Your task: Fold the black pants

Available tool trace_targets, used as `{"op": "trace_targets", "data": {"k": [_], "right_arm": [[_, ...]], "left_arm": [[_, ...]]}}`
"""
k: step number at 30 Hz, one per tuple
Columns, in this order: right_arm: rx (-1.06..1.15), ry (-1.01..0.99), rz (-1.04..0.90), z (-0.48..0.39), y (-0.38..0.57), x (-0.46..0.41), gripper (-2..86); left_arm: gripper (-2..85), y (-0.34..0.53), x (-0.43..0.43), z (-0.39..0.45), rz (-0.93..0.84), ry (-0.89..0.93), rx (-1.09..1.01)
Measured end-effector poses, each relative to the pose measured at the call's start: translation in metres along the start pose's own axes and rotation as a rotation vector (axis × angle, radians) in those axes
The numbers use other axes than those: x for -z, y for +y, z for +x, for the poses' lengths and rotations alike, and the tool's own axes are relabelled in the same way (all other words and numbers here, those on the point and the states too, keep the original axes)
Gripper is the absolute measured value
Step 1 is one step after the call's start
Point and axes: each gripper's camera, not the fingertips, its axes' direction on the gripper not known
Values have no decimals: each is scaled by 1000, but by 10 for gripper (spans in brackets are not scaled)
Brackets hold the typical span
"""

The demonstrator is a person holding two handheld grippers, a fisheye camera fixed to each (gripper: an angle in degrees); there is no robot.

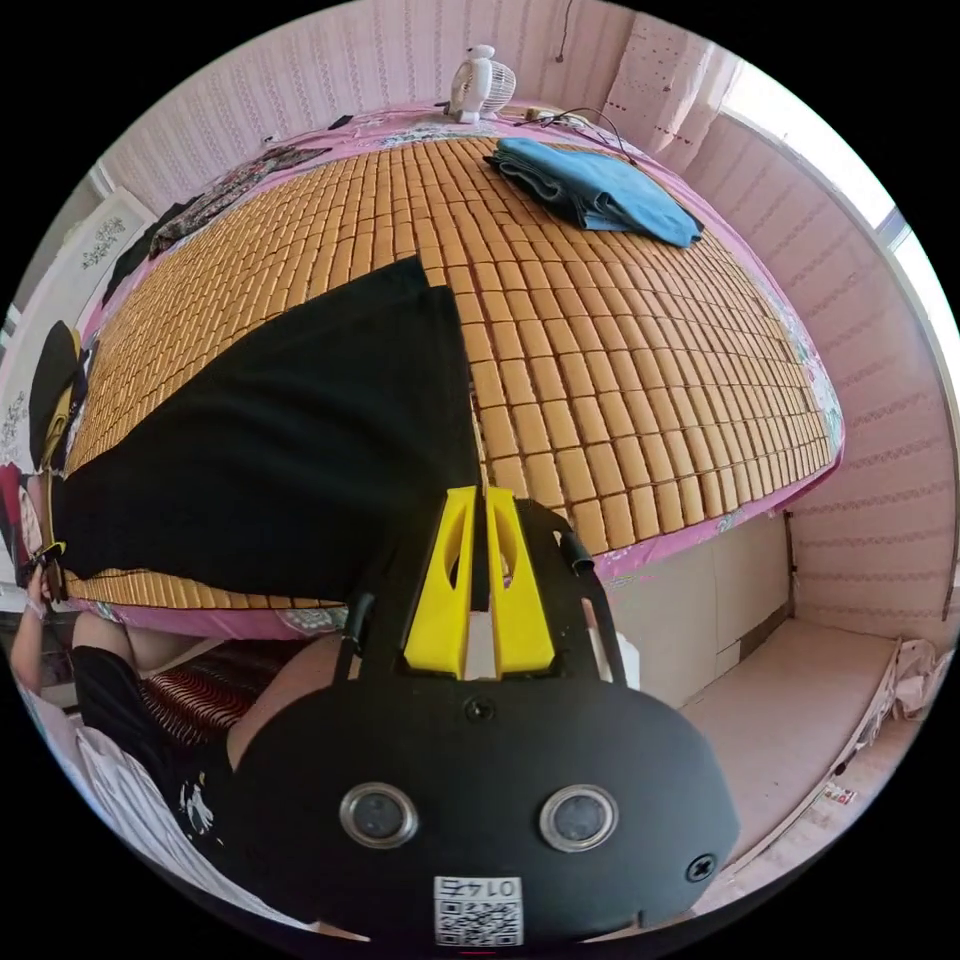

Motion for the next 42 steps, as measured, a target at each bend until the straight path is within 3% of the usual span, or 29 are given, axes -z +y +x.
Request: {"op": "trace_targets", "data": {"k": [1, 3, 5, 12, 15, 21, 25, 32, 35, 42], "right_arm": [[-37, 14, 15, 7, 8, 5, 33], [-64, -17, 84, 13, 11, 15, 45], [-63, -114, 201, 14, 1, 22, 58], [-118, -202, 314, 24, -45, 3, 92], [-158, -248, 224, 37, -53, -18, 76], [-187, -365, 352, 64, -21, -6, 14], [-186, -451, 432, 76, 3, 7, 7], [-250, -466, 543, 81, 49, 33, 4], [-223, -439, 596, 78, 59, 53, 3], [-174, -435, 611, 59, 19, 77, 4]], "left_arm": [[6, 2, 4, 4, 36, 12, 7], [6, 10, 30, 38, 270, 80, -59], [11, 8, 43, 80, 359, 135, -187], [105, -29, 39, 293, 398, 541, -692], [100, -51, 23, 377, 322, 592, -801], [79, -73, -6, 494, 245, 464, -1009], [74, -84, -40, 530, 116, 310, -1019], [1, -90, -49, 542, 144, 330, -974], [-7, -88, -42, 534, 139, 420, -987], [-8, -101, -37, 526, 207, 459, -991]]}}
